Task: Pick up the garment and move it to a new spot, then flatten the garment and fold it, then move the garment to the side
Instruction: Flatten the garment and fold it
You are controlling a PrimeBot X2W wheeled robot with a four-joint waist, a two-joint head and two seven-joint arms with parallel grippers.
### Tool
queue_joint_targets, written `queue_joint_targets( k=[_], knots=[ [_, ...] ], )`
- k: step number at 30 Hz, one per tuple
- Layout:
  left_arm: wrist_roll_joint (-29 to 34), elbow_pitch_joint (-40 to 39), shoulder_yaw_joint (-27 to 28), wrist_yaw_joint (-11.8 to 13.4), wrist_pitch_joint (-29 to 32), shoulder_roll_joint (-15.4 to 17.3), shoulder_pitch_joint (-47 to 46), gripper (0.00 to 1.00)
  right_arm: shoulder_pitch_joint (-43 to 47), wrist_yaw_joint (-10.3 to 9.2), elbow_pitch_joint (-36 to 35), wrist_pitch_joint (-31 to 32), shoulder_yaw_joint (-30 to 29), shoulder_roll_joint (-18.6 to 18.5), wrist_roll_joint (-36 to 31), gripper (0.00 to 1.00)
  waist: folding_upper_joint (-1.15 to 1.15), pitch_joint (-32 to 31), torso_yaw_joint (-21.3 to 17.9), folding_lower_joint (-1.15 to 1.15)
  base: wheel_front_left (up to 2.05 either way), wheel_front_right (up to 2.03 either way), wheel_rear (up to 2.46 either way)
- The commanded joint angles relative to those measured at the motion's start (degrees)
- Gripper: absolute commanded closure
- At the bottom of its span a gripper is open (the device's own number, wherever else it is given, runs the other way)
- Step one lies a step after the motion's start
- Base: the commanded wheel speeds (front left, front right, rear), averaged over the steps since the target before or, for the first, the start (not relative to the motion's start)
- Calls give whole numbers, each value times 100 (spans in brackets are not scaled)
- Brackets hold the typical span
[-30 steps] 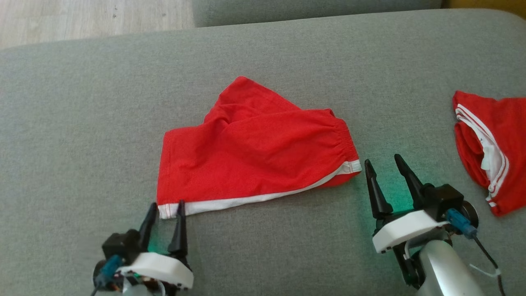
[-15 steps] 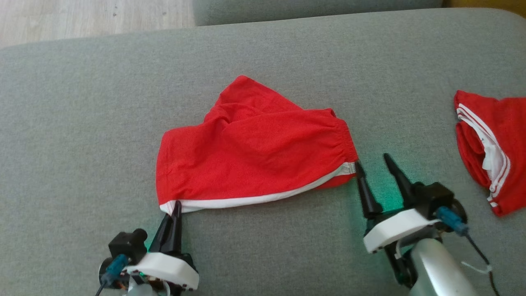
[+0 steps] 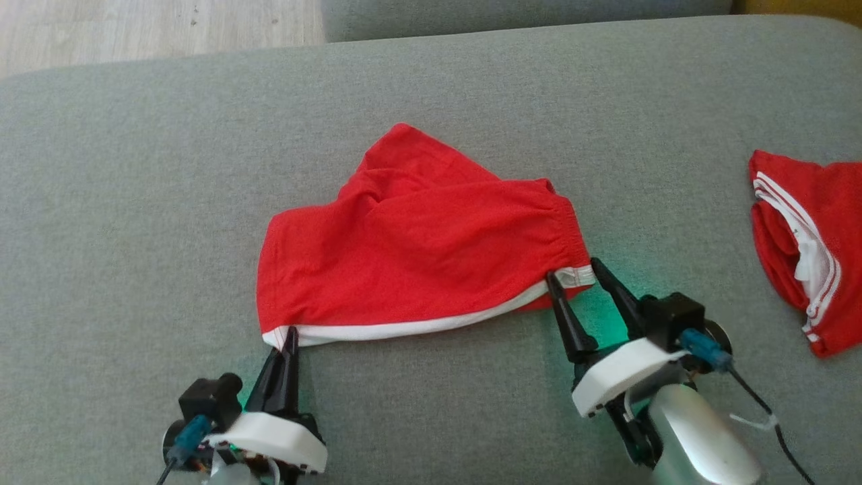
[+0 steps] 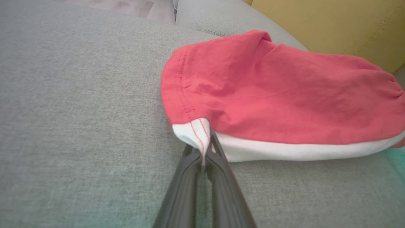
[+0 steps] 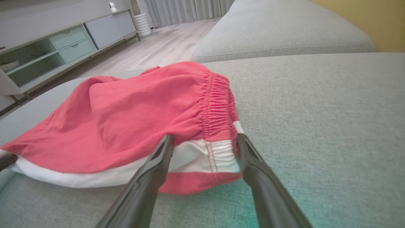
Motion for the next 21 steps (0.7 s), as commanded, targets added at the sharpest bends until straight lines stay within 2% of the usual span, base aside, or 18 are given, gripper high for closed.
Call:
queue_joint_targets(
  k=[1, 6, 15, 16, 18, 19, 21],
  knots=[
    [1, -160, 161, 10, -31, 29, -171, 100, -219, -4, -45, -62, 220, -45, 32, 0, 0, 0, 4, 0, 0, 0, 0],
    [-5, -152, 145, 10, -31, 29, -177, 100, -429, -4, 378, -62, 470, -176, 138, 0, 0, -21, 38, 0, 0, 0, 0],
    [-23, -157, 119, 10, -31, 29, -178, 100, -583, -4, 640, -62, 609, -224, 252, 0, 0, -19, 114, 0, 0, 0, 0],
    [-19, -158, 119, 10, -31, 29, -178, 100, -586, -4, 646, -62, 633, -222, 268, 7, 0, -23, 122, 0, 0, 0, 0],
    [-7, -162, 128, 10, -31, 29, -172, 100, -581, -4, 602, -62, 693, -225, 291, 31, 0, -32, 133, 0, 0, 0, 0],
    [0, -163, 136, 10, -31, 29, -166, 100, -570, -4, 587, -62, 709, -230, 298, 56, 0, -38, 133, 0, 0, 0, 0],
    [13, -166, 155, 10, -31, 29, -147, 100, -539, -4, 545, -62, 741, -249, 299, 60, 0, -53, 128, 0, 0, 0, 0]
  ],
)
